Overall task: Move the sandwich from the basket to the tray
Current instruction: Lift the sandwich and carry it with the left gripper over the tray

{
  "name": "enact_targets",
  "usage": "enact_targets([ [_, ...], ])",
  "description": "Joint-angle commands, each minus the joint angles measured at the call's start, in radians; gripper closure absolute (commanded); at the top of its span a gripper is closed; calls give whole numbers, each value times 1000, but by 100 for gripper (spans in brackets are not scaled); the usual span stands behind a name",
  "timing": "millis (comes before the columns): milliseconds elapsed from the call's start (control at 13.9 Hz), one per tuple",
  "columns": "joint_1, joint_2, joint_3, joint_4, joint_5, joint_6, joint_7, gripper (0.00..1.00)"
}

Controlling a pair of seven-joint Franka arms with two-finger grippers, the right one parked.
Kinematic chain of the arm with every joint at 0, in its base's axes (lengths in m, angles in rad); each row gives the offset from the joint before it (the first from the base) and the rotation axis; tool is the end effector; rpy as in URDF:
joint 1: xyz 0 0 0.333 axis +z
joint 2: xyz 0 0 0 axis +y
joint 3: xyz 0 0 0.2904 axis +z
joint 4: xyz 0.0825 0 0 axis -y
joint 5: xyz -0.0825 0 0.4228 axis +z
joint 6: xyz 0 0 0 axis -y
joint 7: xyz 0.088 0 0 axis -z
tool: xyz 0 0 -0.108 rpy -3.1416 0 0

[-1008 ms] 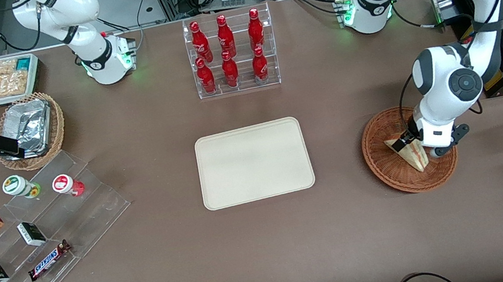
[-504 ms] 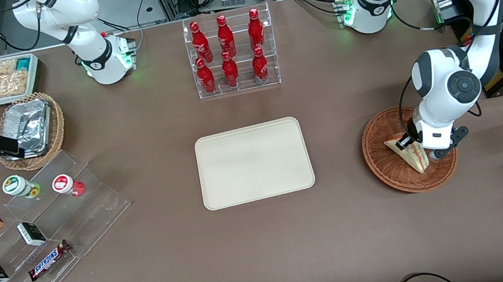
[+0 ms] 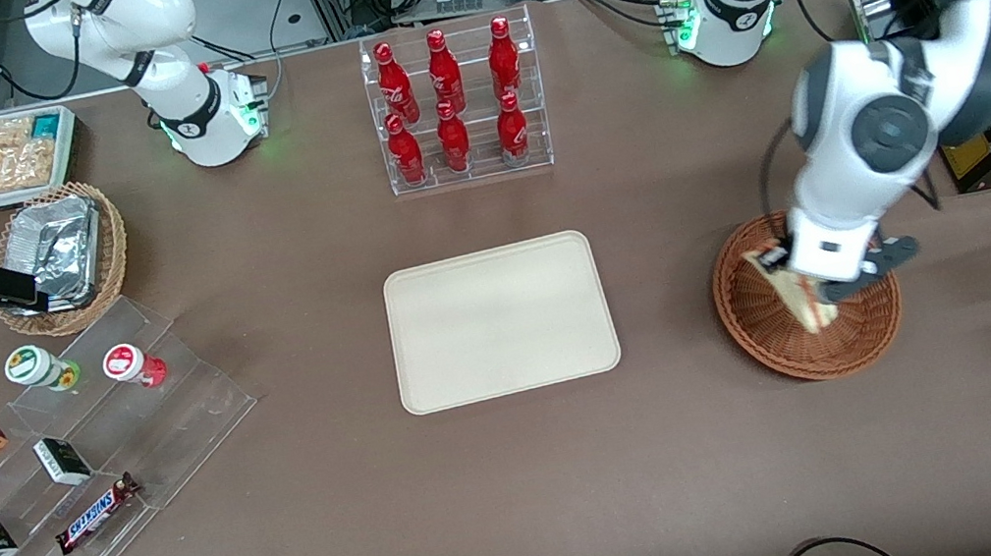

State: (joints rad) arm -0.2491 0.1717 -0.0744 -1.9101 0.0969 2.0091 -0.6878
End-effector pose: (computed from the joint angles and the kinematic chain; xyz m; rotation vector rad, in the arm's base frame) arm 0.5901 -0.1906 0.3566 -3.0032 -0.4856 0.0416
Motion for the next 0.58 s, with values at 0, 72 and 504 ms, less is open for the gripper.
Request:
enact_targets([
  [0, -158, 45, 8, 106, 14, -65, -73, 80],
  [72, -217, 57, 8, 118, 11, -59, -81, 80],
  [504, -430, 336, 8, 374, -78, -27, -105, 80],
])
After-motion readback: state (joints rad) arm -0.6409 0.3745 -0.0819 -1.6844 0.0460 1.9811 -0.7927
